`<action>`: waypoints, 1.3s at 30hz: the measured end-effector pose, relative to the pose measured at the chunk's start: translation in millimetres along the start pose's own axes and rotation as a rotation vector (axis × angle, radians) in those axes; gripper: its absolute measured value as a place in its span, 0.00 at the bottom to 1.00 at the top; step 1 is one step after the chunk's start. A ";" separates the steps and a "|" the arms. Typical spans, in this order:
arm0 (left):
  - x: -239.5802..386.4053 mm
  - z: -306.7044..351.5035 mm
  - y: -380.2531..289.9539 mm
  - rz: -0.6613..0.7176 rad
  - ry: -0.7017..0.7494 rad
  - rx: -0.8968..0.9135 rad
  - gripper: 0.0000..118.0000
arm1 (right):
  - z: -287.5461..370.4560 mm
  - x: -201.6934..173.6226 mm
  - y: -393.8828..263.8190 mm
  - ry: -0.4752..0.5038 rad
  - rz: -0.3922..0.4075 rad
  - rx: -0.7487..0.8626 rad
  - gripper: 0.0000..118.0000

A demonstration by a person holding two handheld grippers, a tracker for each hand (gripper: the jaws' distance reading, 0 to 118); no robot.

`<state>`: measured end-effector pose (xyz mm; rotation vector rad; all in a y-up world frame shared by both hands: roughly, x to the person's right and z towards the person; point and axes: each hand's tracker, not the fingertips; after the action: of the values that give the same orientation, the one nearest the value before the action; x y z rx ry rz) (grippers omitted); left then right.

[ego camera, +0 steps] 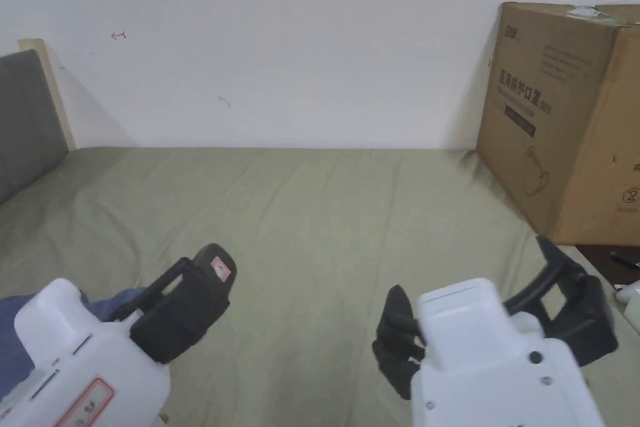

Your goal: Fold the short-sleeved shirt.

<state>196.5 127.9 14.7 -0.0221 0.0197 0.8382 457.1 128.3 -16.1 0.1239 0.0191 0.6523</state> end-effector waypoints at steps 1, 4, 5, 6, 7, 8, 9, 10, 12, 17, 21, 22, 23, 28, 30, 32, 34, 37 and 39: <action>-7.4 -0.9 -1.4 0.086 0.013 -0.006 1.00 | 0.6 -7.6 0.6 -0.001 0.074 0.008 1.00; -26.8 -4.9 -8.1 0.235 0.033 -0.040 1.00 | 1.3 -24.7 -1.3 0.066 0.202 -0.008 1.00; -31.0 -5.4 -9.9 0.235 0.044 -0.046 1.00 | 2.0 -27.0 -2.7 0.082 0.190 -0.007 1.00; -33.5 -5.4 -11.4 0.231 0.075 -0.047 1.00 | 2.0 -26.8 -3.5 0.096 0.168 -0.013 1.00; -37.8 -5.7 -12.5 0.213 0.100 -0.045 1.00 | 1.4 -26.1 -3.4 0.109 0.143 -0.023 1.00; -39.4 -5.6 -13.0 0.195 0.117 -0.039 1.00 | 0.9 -25.4 -2.9 0.118 0.120 -0.030 1.00; -38.0 -5.3 -11.8 0.170 0.136 -0.031 1.00 | -0.1 -22.8 -1.2 0.117 0.095 -0.032 1.00; -35.1 -5.2 -10.0 0.137 0.141 -0.025 1.00 | -1.4 -19.1 -0.7 0.116 0.071 -0.039 1.00; -18.6 -5.9 -5.3 0.014 0.160 0.005 1.00 | -2.5 -7.4 2.0 0.108 -0.050 -0.038 1.00; 37.4 -9.8 -6.3 -0.548 0.192 0.059 1.00 | -13.1 45.7 -6.0 0.190 -0.702 -0.106 1.00; 59.7 -5.4 -28.9 -0.921 0.182 0.125 1.00 | -18.0 64.7 -30.9 0.120 -0.896 -0.190 1.00; 61.7 -4.1 -34.6 -0.946 0.193 0.161 1.00 | -18.7 64.1 -37.8 0.122 -0.897 -0.162 1.00; 62.8 0.2 -39.3 -0.944 0.196 0.185 1.00 | -17.7 63.3 -43.1 0.102 -0.901 -0.153 1.00; 55.6 -0.1 -40.3 -0.866 0.124 0.100 1.00 | -18.9 62.3 -44.1 0.058 -0.817 -0.172 1.00; 55.2 -0.4 -40.4 -0.871 0.134 0.096 1.00 | -17.6 59.8 -40.6 0.041 -0.772 -0.156 1.00; 54.4 -0.3 -37.4 -0.874 0.134 0.099 1.00 | -17.5 58.4 -38.5 0.047 -0.748 -0.144 1.00; 55.0 0.9 -35.8 -0.867 0.131 0.106 1.00 | -17.4 55.9 -37.0 0.060 -0.732 -0.140 1.00; 55.5 2.1 -30.7 -0.850 0.114 0.107 1.00 | -17.4 52.6 -35.1 0.068 -0.714 -0.140 1.00; 55.1 0.4 -28.8 -0.841 0.112 0.086 1.00 | -16.5 50.8 -33.7 0.081 -0.701 -0.133 1.00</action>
<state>254.8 149.6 14.0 0.0043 0.1421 -0.0060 516.9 134.3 -35.5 -0.0414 0.0922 -0.0429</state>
